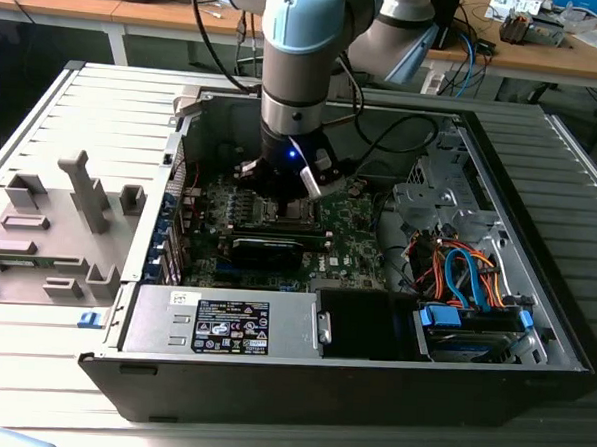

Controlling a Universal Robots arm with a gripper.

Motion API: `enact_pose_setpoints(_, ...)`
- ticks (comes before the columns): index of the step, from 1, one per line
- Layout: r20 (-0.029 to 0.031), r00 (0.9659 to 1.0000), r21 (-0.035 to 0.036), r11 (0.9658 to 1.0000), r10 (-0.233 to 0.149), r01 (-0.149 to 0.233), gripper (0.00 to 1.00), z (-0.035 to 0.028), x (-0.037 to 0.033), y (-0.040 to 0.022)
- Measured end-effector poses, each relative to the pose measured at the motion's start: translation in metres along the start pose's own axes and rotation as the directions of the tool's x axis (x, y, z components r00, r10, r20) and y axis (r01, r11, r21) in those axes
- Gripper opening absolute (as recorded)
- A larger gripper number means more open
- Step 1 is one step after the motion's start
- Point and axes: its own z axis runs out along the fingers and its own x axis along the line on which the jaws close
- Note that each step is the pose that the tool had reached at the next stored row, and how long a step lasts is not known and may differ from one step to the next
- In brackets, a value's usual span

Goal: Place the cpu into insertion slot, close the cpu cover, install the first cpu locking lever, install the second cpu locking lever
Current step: 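Install the second cpu locking lever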

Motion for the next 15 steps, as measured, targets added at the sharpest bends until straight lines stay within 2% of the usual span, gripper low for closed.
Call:
enact_pose_setpoints(1, -0.0013, 1.0000, 0.0150, 0.9999, 0.000, 0.000, 0.11, -0.0010, -0.0005, 0.0007)
enact_pose_setpoints(2, -0.0032, 1.0000, 0.0364, 0.9993, 0.000, 0.000, 0.11, -0.0033, -0.0010, 0.0016)
enact_pose_setpoints(4, -0.0054, 1.0000, 0.0591, 0.9982, 0.000, 0.000, 0.11, -0.0068, -0.0020, 0.0027)
enact_pose_setpoints(5, -0.0073, 1.0000, 0.0749, 0.9972, 0.000, 0.000, 0.11, -0.0084, -0.0034, 0.0039)
enact_pose_setpoints(6, -0.0086, 1.0000, 0.0833, 0.9965, 0.000, 0.001, 0.11, -0.0092, -0.0044, 0.0047)
enact_pose_setpoints(7, -0.0099, 1.0000, 0.0886, 0.9961, 0.000, 0.001, 0.11, -0.0101, -0.0056, 0.0054)
enact_pose_setpoints(8, -0.0108, 0.9999, 0.0902, 0.9959, 0.000, 0.001, 0.11, -0.0112, -0.0066, 0.0057)
enact_pose_setpoints(11, -0.0119, 0.9999, 0.0903, 0.9959, 0.001, 0.001, 0.11, -0.0155, -0.0086, 0.0061)
enact_pose_setpoints(13, -0.0125, 0.9999, 0.0906, 0.9959, 0.000, 0.001, 0.11, -0.0244, -0.0100, 0.0063)
enact_pose_setpoints(15, -0.0125, 0.9999, 0.0905, 0.9959, 0.001, 0.000, 0.11, -0.0293, -0.0101, 0.0066)
